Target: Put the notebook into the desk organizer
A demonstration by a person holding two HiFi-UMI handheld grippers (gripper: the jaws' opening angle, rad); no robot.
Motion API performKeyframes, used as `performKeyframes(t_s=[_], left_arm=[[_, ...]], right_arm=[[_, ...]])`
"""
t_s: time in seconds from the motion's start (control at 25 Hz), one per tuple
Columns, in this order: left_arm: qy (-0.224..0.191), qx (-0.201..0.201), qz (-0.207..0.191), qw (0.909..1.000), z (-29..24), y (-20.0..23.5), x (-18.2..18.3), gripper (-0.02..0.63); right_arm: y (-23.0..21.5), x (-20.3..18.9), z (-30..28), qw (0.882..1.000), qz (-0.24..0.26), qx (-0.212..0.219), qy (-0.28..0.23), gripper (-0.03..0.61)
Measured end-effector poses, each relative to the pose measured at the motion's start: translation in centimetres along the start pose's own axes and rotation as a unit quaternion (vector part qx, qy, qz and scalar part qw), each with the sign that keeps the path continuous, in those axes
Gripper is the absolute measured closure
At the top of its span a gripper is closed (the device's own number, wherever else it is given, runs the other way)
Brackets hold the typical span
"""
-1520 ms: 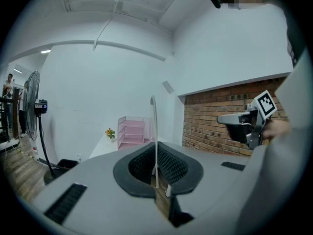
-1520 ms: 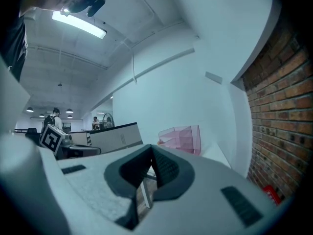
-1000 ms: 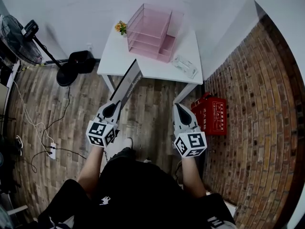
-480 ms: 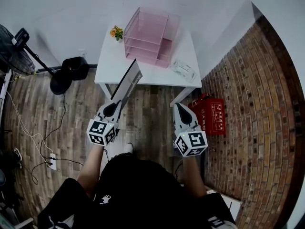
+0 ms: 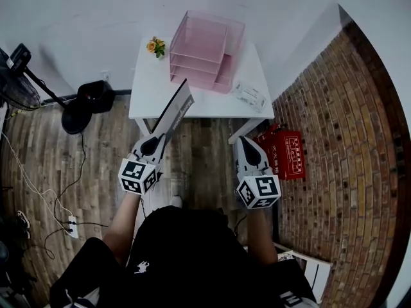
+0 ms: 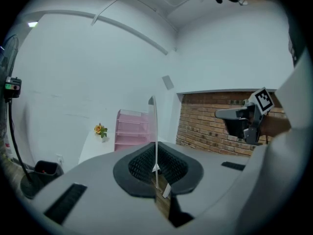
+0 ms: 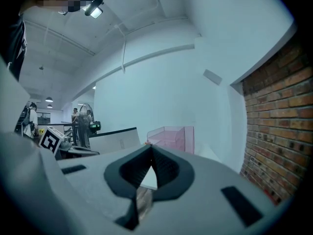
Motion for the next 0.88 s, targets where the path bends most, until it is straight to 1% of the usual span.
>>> performKeyframes(t_s=[0.28, 0.52, 0.76, 0.88], left_arm=[[0.006, -0.003, 0.005, 1.0000, 0.2, 1.9, -0.5, 0.603], [0.006, 0.006, 0.017, 0.9998, 0.2, 2.6, -1.1, 0.603], [0.022, 0.011, 0.031, 0.9992, -0.8, 2.9, -2.0, 0.603], [0.036, 0.010, 0.029, 0.9989, -2.0, 3.0, -2.3, 0.604]], right_arm=[[1.3, 0.5, -1.6, 1.000, 0.009, -0.001, 0.011, 0.575], [2.1, 0.7, -3.0, 1.000, 0.011, 0.016, 0.015, 0.575], [1.3, -0.5, -5.1, 0.999, 0.006, 0.034, 0.028, 0.575], [0.7, -0.4, -6.5, 0.999, 0.002, 0.043, 0.027, 0.577]])
Point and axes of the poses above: the fingertips, and each gripper's own axes: z backward along the fingers, y to its left, x out of its top, the point moved 4 cm from there along z, backward along the fingers, and after that the axes turned 1 degree about -x, right-handed, at the moved point
